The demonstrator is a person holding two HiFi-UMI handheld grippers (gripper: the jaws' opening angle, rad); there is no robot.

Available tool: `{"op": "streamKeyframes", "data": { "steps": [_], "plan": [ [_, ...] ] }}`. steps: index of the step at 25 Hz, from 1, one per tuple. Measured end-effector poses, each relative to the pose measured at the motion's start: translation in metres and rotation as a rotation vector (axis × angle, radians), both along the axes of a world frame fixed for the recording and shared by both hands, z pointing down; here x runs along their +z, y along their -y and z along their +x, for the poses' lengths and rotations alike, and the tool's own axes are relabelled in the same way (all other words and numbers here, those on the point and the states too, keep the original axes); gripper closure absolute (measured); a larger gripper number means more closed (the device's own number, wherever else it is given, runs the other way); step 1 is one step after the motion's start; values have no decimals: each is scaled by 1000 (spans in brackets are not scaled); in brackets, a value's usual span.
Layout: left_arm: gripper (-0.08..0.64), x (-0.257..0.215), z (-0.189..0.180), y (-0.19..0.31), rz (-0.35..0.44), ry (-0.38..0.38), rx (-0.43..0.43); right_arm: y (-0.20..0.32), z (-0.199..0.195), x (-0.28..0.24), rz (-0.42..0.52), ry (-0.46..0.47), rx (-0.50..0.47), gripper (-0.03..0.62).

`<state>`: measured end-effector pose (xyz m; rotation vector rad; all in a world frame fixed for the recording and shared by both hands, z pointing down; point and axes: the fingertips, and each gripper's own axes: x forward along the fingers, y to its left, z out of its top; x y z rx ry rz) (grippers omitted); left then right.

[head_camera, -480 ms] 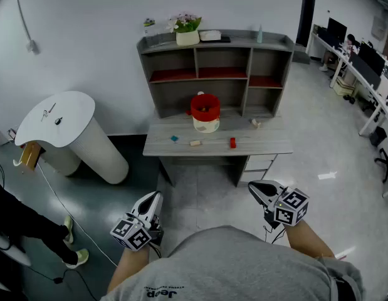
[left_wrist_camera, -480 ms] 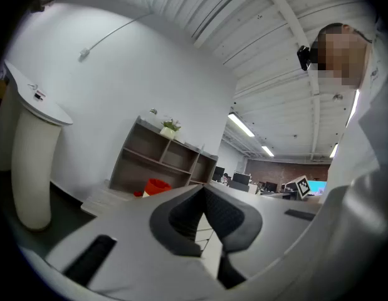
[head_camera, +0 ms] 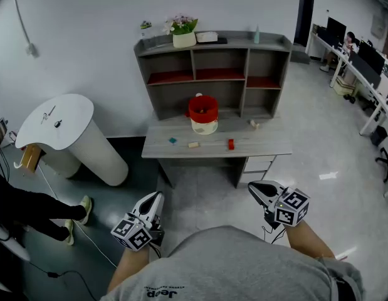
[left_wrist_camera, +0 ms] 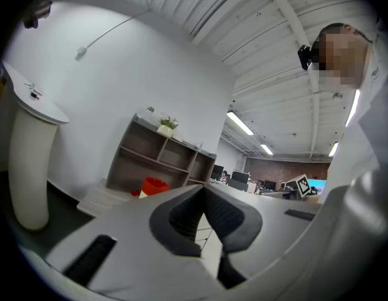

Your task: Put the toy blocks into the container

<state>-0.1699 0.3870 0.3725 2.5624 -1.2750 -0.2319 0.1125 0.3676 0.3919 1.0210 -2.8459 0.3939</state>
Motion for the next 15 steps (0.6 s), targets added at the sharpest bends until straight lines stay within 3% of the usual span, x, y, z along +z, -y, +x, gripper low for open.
{"op": "streamKeyframes", "data": {
  "steps": [15],
  "plan": [
    [543,-2,85,2,-16,-22,21,-17,73,-3,31,-20,-24,572]
  ]
}}
